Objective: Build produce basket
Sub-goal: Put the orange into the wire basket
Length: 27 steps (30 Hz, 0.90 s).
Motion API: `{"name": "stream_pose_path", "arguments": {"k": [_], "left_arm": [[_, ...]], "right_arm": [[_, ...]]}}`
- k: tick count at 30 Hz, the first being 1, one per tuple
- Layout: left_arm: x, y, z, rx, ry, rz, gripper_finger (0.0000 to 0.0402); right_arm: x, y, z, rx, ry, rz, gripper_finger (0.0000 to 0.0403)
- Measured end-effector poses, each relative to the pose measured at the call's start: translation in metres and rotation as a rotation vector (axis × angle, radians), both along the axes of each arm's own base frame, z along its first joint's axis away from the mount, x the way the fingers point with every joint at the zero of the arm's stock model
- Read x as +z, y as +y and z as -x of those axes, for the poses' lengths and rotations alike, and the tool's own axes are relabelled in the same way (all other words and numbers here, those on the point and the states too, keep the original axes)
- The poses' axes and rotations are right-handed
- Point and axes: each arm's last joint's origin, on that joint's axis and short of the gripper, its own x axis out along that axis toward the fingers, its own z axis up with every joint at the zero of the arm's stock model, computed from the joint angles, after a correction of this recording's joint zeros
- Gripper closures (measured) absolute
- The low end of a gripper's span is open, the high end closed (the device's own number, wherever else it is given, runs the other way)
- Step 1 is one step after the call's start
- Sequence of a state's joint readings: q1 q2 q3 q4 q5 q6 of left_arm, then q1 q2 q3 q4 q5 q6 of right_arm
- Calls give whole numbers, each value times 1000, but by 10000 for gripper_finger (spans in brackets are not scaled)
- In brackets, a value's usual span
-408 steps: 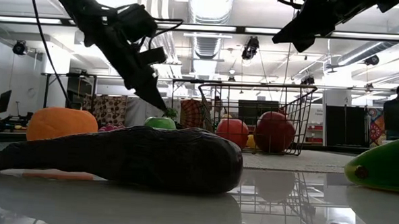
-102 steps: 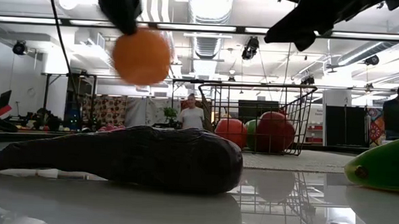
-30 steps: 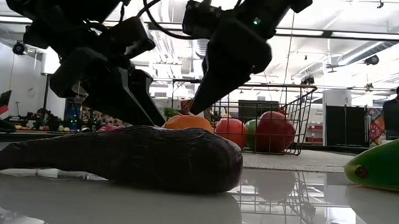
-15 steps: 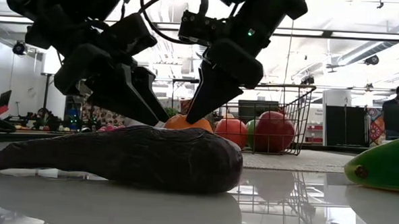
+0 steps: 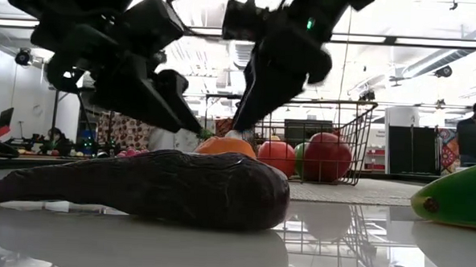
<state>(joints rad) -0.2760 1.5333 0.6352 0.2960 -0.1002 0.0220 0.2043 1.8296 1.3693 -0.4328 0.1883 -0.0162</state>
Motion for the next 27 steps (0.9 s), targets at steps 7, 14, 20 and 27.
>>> {"name": "stream_pose_path", "arguments": {"k": [7, 14, 20, 27], "left_arm": [[12, 20, 0, 224, -74, -287, 160], [-2, 48, -11, 305, -43, -298, 228], [-18, 46, -22, 210, -46, -200, 331], [-17, 33, -28, 107, -63, -77, 397]], "right_arm": [[32, 10, 21, -19, -6, -29, 106], [63, 33, 50, -38, -32, -96, 127], [72, 57, 69, -25, -75, -109, 145], [54, 65, 71, -133, -112, -100, 143]]}}
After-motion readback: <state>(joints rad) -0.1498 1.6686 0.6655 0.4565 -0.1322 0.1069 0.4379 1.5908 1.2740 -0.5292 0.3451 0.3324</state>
